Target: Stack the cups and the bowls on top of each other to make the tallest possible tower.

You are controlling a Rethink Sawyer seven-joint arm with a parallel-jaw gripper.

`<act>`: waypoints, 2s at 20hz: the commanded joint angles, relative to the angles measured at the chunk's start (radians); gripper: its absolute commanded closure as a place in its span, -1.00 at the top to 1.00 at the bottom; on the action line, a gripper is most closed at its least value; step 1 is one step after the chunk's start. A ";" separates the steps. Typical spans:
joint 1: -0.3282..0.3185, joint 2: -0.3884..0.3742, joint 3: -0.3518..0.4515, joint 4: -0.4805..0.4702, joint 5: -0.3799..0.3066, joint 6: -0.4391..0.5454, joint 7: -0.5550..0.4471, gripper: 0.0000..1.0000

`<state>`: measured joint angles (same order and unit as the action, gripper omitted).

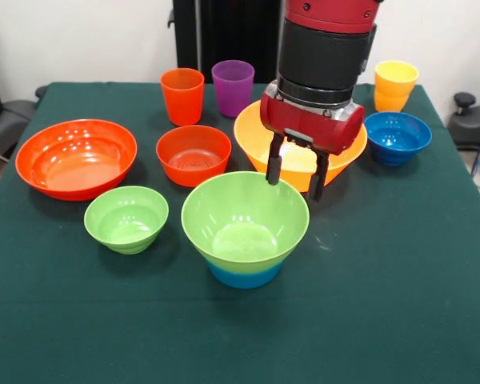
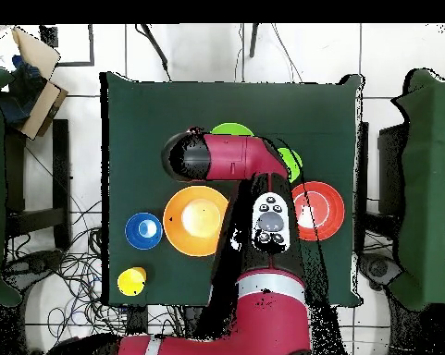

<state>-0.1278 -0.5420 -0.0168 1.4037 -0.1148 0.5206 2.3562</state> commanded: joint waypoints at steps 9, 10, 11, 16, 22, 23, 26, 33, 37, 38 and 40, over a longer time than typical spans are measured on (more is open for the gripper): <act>-0.039 -0.156 0.083 0.242 -0.031 0.096 -0.060 1.00; -0.048 -0.156 0.092 0.254 -0.031 0.086 -0.065 1.00; -0.055 -0.155 0.100 0.259 -0.032 0.079 -0.070 1.00; -0.076 -0.156 0.118 0.265 -0.026 0.094 -0.083 1.00; -0.069 -0.153 0.119 0.267 -0.012 0.082 -0.048 1.00; -0.068 -0.150 0.121 0.264 -0.011 0.079 -0.046 1.00; -0.065 -0.145 0.122 0.256 -0.004 0.080 -0.035 1.00; -0.064 -0.146 0.120 0.235 0.014 0.094 -0.014 1.00; -0.041 -0.146 0.086 0.203 0.012 0.119 0.017 1.00; -0.043 -0.147 0.088 0.210 0.016 0.114 0.020 1.00; -0.031 -0.144 0.068 0.211 0.005 0.105 0.035 1.00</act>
<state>-0.1790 -0.7150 0.0145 1.5967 -0.1094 0.5360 2.3562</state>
